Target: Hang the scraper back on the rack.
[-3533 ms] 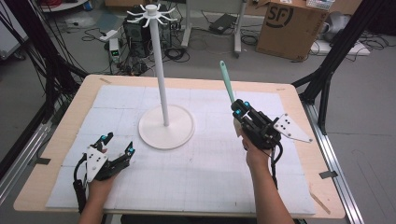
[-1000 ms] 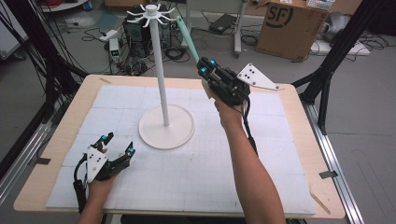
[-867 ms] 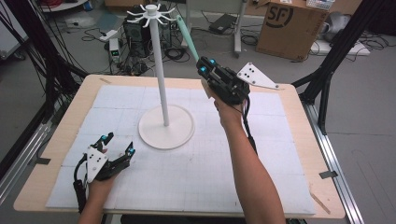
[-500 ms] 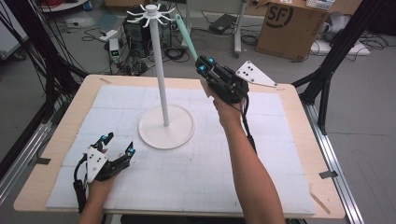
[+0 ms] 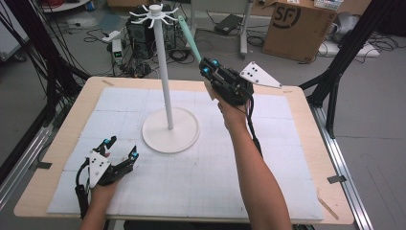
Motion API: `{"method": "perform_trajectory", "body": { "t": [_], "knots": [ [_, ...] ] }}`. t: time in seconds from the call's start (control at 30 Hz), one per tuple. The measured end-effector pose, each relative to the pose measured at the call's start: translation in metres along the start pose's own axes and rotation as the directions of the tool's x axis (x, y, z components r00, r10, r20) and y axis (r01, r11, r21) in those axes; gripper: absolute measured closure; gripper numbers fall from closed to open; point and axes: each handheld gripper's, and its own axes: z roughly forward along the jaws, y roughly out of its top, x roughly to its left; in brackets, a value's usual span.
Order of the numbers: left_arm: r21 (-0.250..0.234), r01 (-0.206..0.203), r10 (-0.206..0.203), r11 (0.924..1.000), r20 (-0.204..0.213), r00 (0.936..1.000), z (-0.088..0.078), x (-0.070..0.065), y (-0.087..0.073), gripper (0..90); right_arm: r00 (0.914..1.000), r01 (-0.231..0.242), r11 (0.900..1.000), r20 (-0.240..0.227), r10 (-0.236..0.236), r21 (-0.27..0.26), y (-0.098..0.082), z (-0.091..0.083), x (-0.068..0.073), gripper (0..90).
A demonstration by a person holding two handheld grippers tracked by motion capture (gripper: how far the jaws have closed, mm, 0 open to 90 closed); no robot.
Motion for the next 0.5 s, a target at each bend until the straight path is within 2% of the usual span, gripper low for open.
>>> {"method": "perform_trajectory", "body": {
  "t": [0.5],
  "knots": [
    [-0.001, 0.0, 0.0, 1.0, 0.001, 1.0, 0.0, 0.0, 0.0, 25.6, 0.9998, -0.014, 1.0, -0.015, 0.014, 0.004, -0.0012, 0.0091, 0.0027, 81.9]
  ]
}}
